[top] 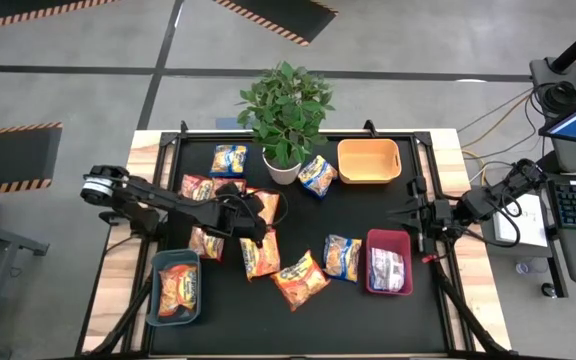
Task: Sort Maruchan noodles
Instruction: Put the orange noodle pack into the blue bin
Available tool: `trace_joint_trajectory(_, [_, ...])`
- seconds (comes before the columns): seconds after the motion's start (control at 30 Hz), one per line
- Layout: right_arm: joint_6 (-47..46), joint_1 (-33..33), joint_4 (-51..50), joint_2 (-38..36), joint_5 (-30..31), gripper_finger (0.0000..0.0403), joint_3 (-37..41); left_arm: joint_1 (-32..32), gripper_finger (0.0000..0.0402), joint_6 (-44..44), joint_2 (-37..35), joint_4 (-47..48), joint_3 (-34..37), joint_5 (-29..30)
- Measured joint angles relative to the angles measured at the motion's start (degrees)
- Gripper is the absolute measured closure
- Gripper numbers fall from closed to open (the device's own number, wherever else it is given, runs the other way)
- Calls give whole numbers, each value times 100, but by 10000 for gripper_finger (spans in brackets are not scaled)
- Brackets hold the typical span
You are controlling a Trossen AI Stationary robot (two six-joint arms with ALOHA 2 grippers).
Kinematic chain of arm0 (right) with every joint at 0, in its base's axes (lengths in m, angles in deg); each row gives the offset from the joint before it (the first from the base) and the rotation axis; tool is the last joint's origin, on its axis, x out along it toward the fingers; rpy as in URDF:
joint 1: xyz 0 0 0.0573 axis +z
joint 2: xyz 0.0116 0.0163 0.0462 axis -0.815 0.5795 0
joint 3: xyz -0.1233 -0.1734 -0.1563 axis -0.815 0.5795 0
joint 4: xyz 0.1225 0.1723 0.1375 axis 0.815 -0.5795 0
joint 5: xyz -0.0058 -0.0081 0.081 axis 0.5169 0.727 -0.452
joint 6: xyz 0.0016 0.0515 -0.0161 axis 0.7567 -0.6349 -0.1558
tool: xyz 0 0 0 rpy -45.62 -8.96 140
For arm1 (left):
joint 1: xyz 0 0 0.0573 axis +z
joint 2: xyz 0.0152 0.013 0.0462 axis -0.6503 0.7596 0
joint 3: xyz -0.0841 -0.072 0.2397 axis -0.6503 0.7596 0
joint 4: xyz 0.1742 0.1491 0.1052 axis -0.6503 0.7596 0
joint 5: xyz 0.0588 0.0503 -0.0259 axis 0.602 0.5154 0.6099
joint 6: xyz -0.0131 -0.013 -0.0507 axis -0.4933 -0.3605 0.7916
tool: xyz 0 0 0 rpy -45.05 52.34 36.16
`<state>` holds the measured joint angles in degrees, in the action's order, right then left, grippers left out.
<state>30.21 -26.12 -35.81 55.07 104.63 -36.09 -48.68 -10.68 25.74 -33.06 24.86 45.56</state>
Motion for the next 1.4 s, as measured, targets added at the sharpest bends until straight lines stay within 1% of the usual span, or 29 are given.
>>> trace_joint_trajectory(0.2, [17, 0, -2, 0, 112, 351, -2, 29, 297, 236, 238, -548, 285, -80])
trace_joint_trajectory(0.33, [53, 0, -1, 0, 109, 351, -2, 29, 330, 270, 471, -802, 263, -416])
trace_joint_trajectory(0.43, [68, 0, -2, 4, 109, 351, -2, 29, 350, 268, 712, -1292, 178, -698])
trace_joint_trajectory(0.5, [68, 0, -1, 4, 111, 351, -2, -3, 360, 28, 834, -1810, 98, -1098])
trace_joint_trajectory(0.6, [66, 0, -2, 4, 119, 351, -2, -160, 369, -690, 904, -2422, -88, -1849])
trace_joint_trajectory(0.67, [66, 0, -2, 4, 125, 351, -2, -250, 372, -1056, 883, -2492, -260, -1958])
trace_joint_trajectory(0.73, [59, 0, -2, 4, 128, 351, -2, -281, 375, -1365, 798, -2523, -419, -1944])
trace_joint_trajectory(0.83, [61, 0, -3, 4, 136, 351, -2, -288, 377, -1542, 714, -2531, -527, -1882])
trace_joint_trajectory(0.93, [61, 0, -5, 4, 138, 351, -2, -296, 377, -1414, 699, -2512, -529, -1886])
trace_joint_trajectory(1.03, [63, 2, -26, 4, 140, 351, -2, -281, 375, -1097, 689, -2516, -529, -1971])
trace_joint_trajectory(1.13, [63, 0, -50, 4, 140, 351, -2, -267, 362, -784, 691, -2516, -529, -1993])
trace_joint_trajectory(1.23, [63, 0, -50, 4, 140, 351, -2, -266, 331, -650, 691, -2529, -529, -1993])
trace_joint_trajectory(1.4, [53, 0, -55, 4, 140, 351, -2, -266, 252, -620, 691, -2529, -529, -1981])
